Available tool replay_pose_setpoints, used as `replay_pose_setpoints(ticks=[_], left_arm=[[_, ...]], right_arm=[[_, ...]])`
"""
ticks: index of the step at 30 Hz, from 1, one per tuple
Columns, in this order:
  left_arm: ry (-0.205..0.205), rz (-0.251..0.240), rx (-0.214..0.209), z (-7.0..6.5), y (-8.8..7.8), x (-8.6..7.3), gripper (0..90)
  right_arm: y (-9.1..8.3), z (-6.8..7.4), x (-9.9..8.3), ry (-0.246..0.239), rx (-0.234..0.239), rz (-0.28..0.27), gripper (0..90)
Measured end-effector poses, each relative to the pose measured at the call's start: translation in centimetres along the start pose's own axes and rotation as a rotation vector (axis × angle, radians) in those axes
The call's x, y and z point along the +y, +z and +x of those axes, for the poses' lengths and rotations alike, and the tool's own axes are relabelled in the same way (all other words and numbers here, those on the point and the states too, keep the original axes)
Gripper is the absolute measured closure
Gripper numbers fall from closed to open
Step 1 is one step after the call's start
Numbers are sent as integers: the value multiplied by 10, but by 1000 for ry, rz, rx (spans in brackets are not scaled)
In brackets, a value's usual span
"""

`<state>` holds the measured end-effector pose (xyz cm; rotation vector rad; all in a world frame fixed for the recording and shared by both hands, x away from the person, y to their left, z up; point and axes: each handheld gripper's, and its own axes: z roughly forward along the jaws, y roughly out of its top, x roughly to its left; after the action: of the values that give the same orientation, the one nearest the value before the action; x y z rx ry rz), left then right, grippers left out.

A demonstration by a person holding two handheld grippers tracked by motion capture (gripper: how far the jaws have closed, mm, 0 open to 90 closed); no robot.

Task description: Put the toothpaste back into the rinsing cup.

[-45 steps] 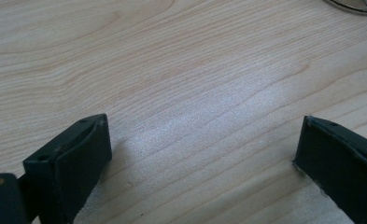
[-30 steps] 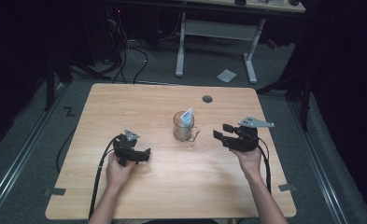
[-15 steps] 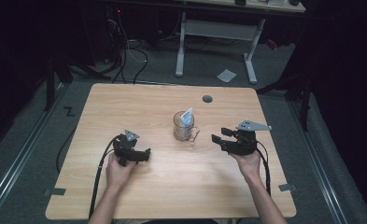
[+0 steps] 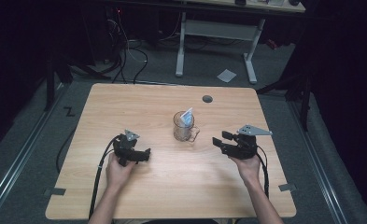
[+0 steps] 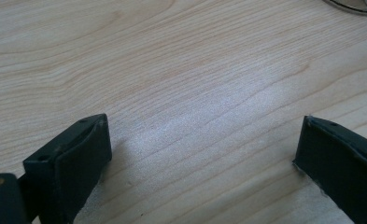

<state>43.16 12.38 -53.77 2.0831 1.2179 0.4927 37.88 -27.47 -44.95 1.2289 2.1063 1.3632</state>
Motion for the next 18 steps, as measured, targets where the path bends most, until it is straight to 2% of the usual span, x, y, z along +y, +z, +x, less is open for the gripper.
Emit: replay_pose_setpoints(ticks=[9, 13, 18], left_arm=[[0, 0, 0, 0, 0, 0, 38], [0, 0, 0, 0, 0, 0, 38], [0, 0, 0, 0, 0, 0, 38]], right_arm=[[5, -5, -11, 21, -22, 25, 435], [7, -6, -12, 13, -31, 29, 435], [9, -8, -15, -3, -75, 50, 435]])
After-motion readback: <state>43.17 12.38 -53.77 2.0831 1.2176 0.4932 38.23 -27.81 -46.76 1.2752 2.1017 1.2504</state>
